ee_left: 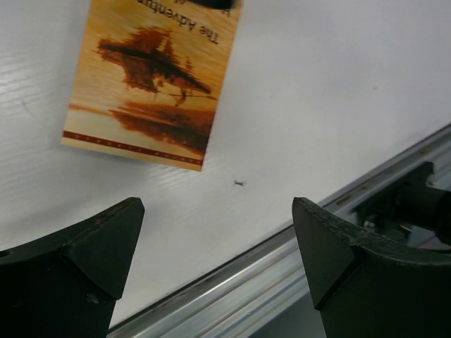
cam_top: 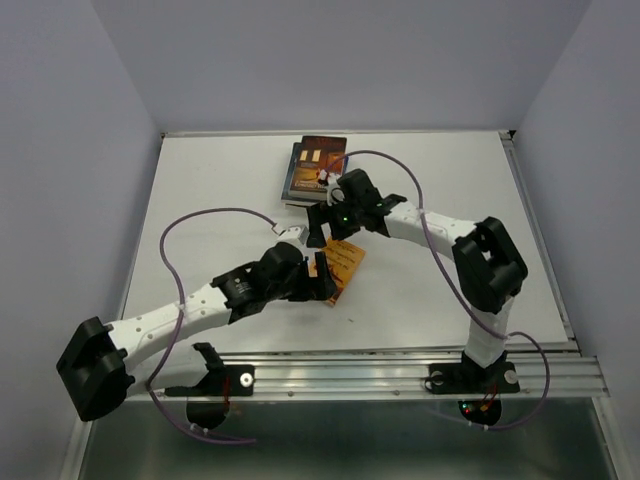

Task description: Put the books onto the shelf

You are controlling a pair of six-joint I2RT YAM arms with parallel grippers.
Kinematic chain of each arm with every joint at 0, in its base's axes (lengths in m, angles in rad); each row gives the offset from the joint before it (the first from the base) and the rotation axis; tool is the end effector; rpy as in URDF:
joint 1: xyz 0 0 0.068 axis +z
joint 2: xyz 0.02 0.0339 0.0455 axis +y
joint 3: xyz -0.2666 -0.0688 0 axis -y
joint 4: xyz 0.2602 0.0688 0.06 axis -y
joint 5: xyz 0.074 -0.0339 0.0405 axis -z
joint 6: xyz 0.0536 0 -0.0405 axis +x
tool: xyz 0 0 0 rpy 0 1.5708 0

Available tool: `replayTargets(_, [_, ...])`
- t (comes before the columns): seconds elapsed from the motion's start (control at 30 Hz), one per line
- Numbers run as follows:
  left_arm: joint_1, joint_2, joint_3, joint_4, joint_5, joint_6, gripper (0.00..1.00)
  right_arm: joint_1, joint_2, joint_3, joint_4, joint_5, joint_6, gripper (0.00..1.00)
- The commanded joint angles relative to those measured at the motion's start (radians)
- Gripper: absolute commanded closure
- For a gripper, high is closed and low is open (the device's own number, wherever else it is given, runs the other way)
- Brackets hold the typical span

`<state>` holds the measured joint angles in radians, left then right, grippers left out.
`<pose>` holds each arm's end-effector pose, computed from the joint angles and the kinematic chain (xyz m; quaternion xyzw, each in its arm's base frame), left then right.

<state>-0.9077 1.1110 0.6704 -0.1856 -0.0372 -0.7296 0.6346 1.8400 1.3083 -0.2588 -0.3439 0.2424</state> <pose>0.1653 -0.2084 0.2209 0.0708 0.8876 -0.3208 0.3229 0.3381 0.2714 0.2018 -0.2414 0.8811 0.3024 0.2721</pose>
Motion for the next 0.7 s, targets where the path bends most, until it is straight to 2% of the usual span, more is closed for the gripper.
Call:
replayTargets(0.0, [0.003,-0.053,-0.078,0.099,0.107,-0.088,0.01,0.039,0.122,0.144,0.029,-0.03,-0.054,0.0])
replayTargets(0.13, [0.0,-0.001,-0.13,0.282,0.31,-0.09,0.01,0.048,0.206,0.193,0.032,-0.007,-0.031,0.0])
replayTargets(0.3, [-0.013,0.14,-0.091,0.368,0.399,-0.036,0.01,0.048,0.234,0.139,0.035,0.077,0.02,0.0])
replayTargets(0.37, [-0.017,0.206,-0.057,0.37,0.43,-0.015,0.02,0.048,0.19,0.086,0.036,0.115,0.044,0.0])
replayTargets(0.5, [-0.019,0.286,-0.022,0.397,0.467,0.021,0.1,0.036,0.072,-0.084,0.036,0.273,0.106,0.0])
replayTargets(0.63, [-0.017,0.363,0.012,0.385,0.448,0.021,0.15,-0.002,-0.059,-0.254,0.035,0.261,0.193,0.0])
replayTargets(0.67, [-0.01,0.377,0.02,0.356,0.427,0.016,0.1,-0.003,-0.111,-0.309,0.032,0.263,0.198,0.0])
